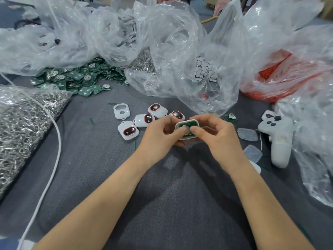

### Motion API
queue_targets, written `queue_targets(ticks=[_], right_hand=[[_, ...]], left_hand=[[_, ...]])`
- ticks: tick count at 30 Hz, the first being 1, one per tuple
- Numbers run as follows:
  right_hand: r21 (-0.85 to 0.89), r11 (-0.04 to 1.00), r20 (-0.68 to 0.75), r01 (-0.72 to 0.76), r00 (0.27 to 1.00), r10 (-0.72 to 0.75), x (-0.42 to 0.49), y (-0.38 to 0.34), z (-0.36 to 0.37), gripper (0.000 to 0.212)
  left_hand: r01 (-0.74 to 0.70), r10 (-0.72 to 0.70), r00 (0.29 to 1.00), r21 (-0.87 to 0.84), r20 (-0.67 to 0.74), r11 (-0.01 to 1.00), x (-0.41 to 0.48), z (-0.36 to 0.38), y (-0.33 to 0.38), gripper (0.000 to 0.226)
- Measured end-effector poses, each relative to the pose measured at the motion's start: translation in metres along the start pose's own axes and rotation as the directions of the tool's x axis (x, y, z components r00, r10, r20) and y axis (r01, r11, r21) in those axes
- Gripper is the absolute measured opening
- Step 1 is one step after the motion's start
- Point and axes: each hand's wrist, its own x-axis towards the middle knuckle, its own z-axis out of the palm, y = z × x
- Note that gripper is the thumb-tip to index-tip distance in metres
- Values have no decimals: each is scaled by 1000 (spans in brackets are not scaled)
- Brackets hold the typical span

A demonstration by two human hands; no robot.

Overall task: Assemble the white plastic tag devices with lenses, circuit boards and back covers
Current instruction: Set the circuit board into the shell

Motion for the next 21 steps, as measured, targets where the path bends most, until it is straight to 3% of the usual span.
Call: queue_targets(ticks=[9, 15, 21], right_hand=[[-98, 994, -63, -37, 998, 31, -1, 7, 7, 24], [-45, 998, -61, -52, 997, 49, -1, 6, 5, 20], [29, 995, -44, -91, 995, 93, 1, 6, 7, 22]], left_hand=[[-106, 138, 989, 382, -57, 918, -3, 6, -8, 8], [-89, 102, 994, 267, -38, 960, 0, 3, -10, 2], [-104, 117, 993, 312, -24, 944, 1, 1, -11, 8]])
